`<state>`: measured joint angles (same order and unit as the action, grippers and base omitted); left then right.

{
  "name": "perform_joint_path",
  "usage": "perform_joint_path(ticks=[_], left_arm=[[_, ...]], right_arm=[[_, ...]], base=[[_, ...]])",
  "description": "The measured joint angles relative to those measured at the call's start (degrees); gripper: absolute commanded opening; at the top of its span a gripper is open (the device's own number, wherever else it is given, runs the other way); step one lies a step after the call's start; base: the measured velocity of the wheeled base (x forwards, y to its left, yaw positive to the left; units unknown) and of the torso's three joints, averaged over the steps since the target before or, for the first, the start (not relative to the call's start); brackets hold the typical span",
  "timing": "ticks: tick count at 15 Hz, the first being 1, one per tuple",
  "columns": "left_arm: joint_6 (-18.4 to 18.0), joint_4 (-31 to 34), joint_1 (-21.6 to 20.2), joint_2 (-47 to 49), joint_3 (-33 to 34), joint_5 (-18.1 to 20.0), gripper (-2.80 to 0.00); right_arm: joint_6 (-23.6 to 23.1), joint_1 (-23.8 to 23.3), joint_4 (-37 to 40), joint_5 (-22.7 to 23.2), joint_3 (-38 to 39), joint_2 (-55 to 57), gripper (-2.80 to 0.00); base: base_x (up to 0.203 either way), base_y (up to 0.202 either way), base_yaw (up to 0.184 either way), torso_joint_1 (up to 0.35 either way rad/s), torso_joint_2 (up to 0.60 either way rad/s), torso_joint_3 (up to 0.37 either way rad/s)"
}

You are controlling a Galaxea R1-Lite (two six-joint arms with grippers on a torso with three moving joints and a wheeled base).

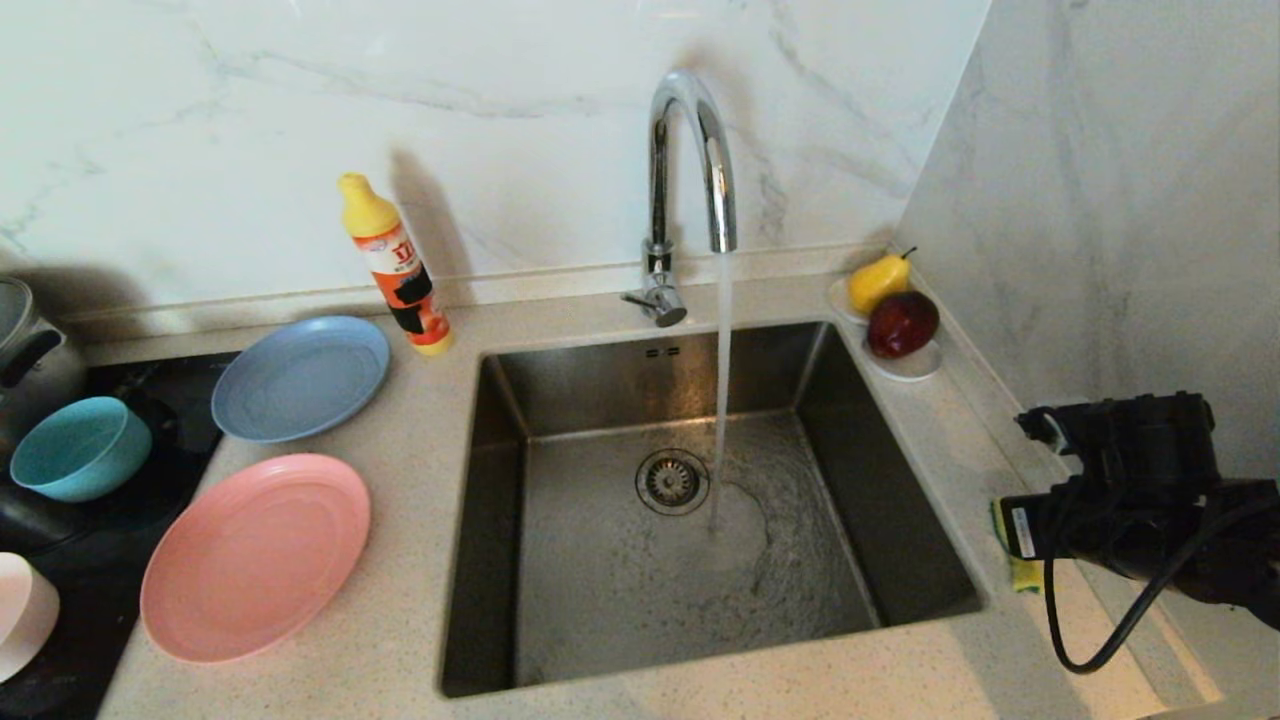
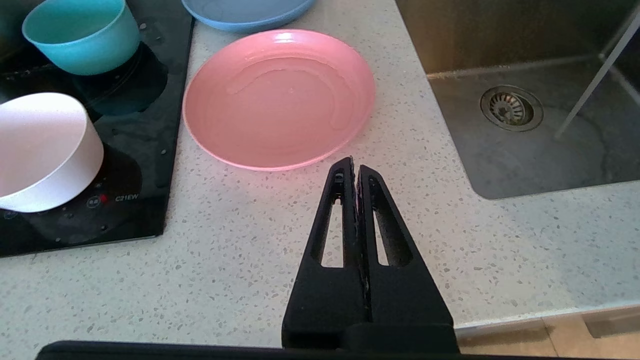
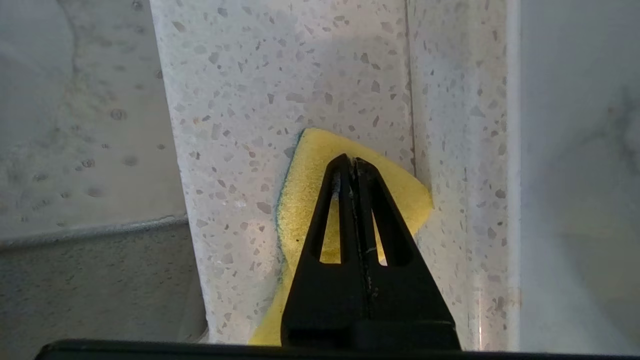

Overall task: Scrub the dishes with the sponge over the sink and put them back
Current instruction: Turn off the faucet

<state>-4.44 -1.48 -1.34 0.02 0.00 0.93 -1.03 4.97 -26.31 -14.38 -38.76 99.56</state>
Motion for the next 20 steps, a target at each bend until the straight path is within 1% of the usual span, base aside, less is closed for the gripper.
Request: perform_joint_path(ticks=[9,13,20], left_arm=[[0.0,0.0,0.0,0.0,0.0,0.0,-2.80],[0.0,0.0,0.0,0.0,0.0,0.0,-2.80],[0.0,0.0,0.0,0.0,0.0,0.0,-2.80]], right_arm=[[0.1,3.5,0.2,0.2,1.1,-0.7,-2.80],[1.1,4.6,0.1,0.2,0.5,-0.9,-2.80],[1.1,4.3,-0.2,-0.2,-1.1,-1.9,-2.80]], base=[[0.000,0.000,0.000,0.000,0.00,0.000],[0.000,0.000,0.000,0.000,0.00,0.000],[0.000,0.000,0.000,0.000,0.00,0.000]])
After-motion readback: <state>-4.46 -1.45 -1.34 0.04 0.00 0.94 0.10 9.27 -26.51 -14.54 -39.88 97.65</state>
